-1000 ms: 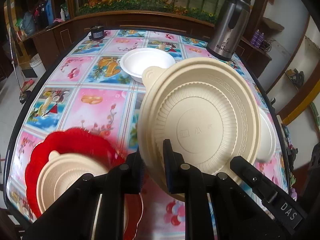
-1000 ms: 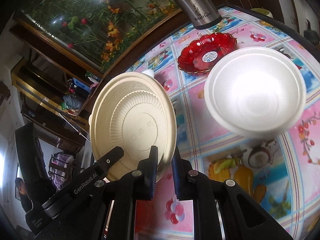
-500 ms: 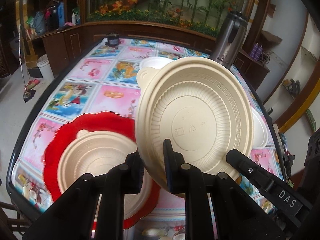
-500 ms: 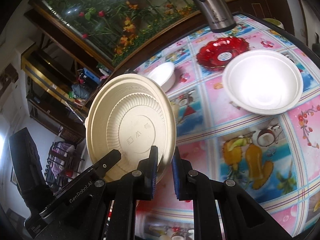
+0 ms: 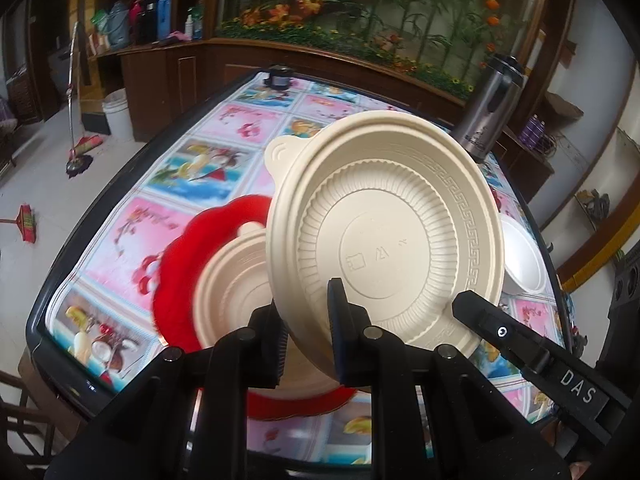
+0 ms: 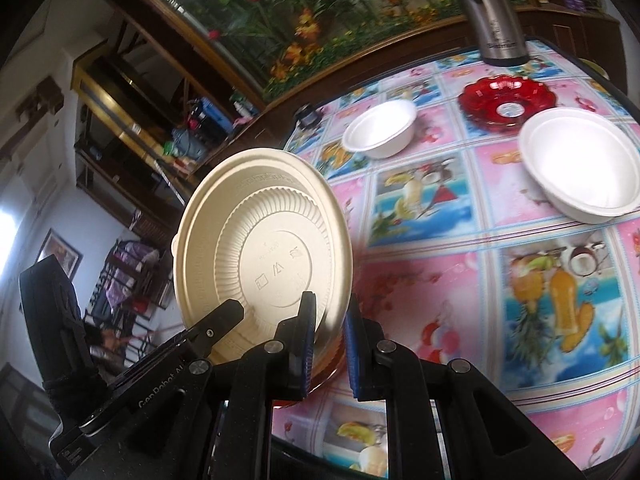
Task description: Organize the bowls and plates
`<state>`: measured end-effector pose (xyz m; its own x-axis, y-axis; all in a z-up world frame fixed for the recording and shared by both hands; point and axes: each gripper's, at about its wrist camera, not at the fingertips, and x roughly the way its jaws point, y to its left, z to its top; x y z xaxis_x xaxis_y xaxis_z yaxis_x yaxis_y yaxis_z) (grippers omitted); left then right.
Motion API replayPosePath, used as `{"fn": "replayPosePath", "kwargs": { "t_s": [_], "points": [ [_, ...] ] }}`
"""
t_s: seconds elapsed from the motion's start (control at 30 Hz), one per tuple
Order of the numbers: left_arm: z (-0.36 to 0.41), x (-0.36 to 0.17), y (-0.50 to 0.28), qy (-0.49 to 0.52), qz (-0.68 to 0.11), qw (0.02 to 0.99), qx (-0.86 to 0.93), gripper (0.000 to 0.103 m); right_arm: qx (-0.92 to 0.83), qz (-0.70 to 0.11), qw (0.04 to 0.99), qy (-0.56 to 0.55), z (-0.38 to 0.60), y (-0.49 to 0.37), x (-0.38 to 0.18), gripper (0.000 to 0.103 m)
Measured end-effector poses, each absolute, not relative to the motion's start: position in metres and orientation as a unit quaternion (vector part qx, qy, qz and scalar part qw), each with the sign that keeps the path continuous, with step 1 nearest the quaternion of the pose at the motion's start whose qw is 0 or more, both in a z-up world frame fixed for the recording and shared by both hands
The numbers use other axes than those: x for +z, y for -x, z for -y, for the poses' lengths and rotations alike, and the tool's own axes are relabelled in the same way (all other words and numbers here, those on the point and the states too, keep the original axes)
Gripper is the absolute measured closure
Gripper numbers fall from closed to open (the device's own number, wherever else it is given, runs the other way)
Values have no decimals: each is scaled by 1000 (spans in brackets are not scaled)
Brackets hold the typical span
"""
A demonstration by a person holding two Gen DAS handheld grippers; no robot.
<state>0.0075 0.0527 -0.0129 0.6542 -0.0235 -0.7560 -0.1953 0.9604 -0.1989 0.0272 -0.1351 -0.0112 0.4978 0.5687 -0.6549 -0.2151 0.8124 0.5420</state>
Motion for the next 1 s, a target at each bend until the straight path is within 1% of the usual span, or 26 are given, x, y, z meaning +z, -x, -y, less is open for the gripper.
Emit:
{"fn": "replayPosePath", "kwargs": {
  "t_s": [0.4,1.0],
  "points": [
    [-82,-32,4,150,-431,887,78,86,260,-474,825,-167,94,-27,-23,90],
    [-91,-53,3,149,-457,872,91,85,261,-513,804,-149,77,-32,-42,90]
  ]
}}
